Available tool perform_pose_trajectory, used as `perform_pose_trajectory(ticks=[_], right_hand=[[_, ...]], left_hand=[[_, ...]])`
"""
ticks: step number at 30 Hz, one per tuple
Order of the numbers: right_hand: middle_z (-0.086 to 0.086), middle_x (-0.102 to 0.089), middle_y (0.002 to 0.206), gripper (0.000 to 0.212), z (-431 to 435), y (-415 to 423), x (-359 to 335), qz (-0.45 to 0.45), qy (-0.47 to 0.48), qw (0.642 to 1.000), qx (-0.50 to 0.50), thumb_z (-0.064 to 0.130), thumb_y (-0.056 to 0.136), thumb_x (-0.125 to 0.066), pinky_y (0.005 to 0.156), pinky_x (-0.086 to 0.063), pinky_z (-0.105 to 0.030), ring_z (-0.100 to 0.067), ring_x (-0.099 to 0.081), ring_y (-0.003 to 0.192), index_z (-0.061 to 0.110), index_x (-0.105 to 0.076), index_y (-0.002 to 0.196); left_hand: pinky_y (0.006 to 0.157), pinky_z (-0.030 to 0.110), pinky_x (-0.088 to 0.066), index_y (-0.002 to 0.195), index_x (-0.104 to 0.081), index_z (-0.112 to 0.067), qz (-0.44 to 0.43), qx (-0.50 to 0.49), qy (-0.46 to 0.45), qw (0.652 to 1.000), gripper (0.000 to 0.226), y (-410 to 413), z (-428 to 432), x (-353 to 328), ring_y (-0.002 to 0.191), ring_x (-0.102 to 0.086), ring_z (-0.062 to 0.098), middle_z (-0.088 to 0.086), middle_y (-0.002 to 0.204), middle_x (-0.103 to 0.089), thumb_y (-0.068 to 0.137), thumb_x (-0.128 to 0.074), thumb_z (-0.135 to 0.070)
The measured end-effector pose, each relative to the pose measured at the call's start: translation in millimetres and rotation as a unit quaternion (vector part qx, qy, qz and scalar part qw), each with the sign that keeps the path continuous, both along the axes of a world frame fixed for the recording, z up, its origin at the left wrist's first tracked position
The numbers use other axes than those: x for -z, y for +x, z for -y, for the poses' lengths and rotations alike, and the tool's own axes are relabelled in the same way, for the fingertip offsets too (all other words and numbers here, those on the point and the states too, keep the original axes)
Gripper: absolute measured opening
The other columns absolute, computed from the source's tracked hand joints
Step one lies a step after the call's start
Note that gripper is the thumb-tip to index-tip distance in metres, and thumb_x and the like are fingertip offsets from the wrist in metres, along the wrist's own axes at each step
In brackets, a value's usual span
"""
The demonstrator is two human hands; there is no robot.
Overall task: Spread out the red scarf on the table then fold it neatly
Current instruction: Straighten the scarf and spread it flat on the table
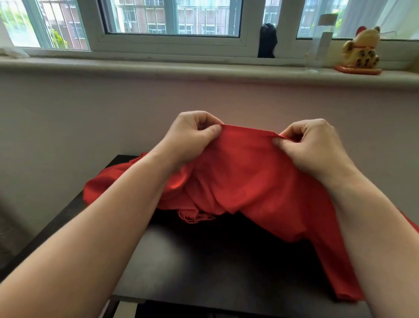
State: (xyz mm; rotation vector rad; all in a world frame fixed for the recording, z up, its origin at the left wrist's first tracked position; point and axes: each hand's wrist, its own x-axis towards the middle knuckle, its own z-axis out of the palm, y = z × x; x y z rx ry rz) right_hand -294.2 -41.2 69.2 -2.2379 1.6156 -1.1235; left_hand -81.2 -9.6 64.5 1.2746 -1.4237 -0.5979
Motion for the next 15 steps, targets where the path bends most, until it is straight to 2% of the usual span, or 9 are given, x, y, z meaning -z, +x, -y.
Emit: perform_pose_trajectory(ticks=[2, 4, 6, 8, 10, 12, 15], right_hand=[[0.0, -0.069, 0.088, 0.007, -5, 6, -4, -0.062, 0.025, 0.998, 0.007, 0.025, 0.079, -0.066, 0.083, -0.05, -0.034, -0.024, -0.063, 0.094, 0.024, -0.069, 0.085], [0.0, -0.068, 0.106, 0.032, -10, 19, -7, -0.079, 0.026, 0.996, -0.041, 0.022, 0.079, -0.062, 0.09, -0.046, -0.029, -0.021, -0.06, 0.105, 0.024, -0.064, 0.11], [0.001, -0.065, 0.109, 0.044, -15, 38, -12, -0.049, 0.03, 0.992, -0.11, 0.018, 0.079, -0.06, 0.088, -0.043, -0.024, -0.016, -0.059, 0.104, 0.021, -0.058, 0.123], [0.0, -0.066, 0.096, 0.034, -15, 53, -14, -0.016, 0.046, 0.988, -0.148, 0.011, 0.079, -0.054, 0.077, -0.043, -0.024, -0.016, -0.06, 0.093, 0.018, -0.065, 0.111], [0.001, -0.063, 0.084, 0.026, -11, 62, -13, 0.0, 0.057, 0.989, -0.14, 0.006, 0.079, -0.05, 0.07, -0.037, -0.022, -0.014, -0.056, 0.086, 0.016, -0.07, 0.093], [0.001, -0.062, 0.084, 0.026, -9, 69, -10, 0.005, 0.051, 0.993, -0.109, 0.007, 0.08, -0.048, 0.07, -0.035, -0.02, -0.013, -0.055, 0.087, 0.015, -0.071, 0.089], [-0.004, -0.069, 0.086, 0.023, -10, 70, -4, 0.028, -0.01, 0.997, -0.075, 0.01, 0.08, -0.048, 0.07, -0.04, -0.023, -0.018, -0.06, 0.088, 0.013, -0.071, 0.082]], left_hand=[[0.063, 0.018, -0.045, 0.078, -0.067, -0.017, 0.057, 0.013, 0.007, 0.998, 0.017, -5, 0, 0, 0.059, -0.053, 0.0, -0.006, 0.068, -0.062, 0.087, -0.058, -0.006], [0.06, 0.016, -0.045, 0.08, -0.068, -0.016, 0.111, 0.034, 0.003, 0.993, 0.014, -13, 0, -2, 0.056, -0.053, -0.001, -0.006, 0.066, -0.063, 0.085, -0.059, -0.007], [0.058, 0.019, -0.044, 0.081, -0.069, -0.016, 0.139, 0.056, -0.015, 0.989, 0.01, -19, 0, -5, 0.059, -0.053, 0.004, 0.0, 0.066, -0.065, 0.08, -0.06, -0.011], [0.06, 0.024, -0.044, 0.081, -0.068, -0.018, 0.174, 0.04, -0.046, 0.983, 0.012, -19, 1, -8, 0.062, -0.054, 0.009, 0.01, 0.072, -0.068, 0.074, -0.059, -0.016], [0.061, 0.024, -0.042, 0.081, -0.065, -0.018, 0.222, -0.004, -0.076, 0.972, 0.011, -15, 1, -7, 0.059, -0.052, 0.009, 0.007, 0.071, -0.066, 0.073, -0.058, -0.012], [0.062, 0.024, -0.042, 0.081, -0.059, -0.019, 0.266, -0.056, -0.094, 0.958, 0.013, -16, -3, -2, 0.06, -0.051, 0.011, -0.001, 0.069, -0.06, 0.073, -0.056, -0.009], [0.065, 0.03, -0.038, 0.086, -0.054, -0.018, 0.335, -0.123, -0.085, 0.93, 0.017, -10, -5, 11, 0.075, -0.055, 0.024, -0.005, 0.075, -0.056, 0.071, -0.051, -0.009]])
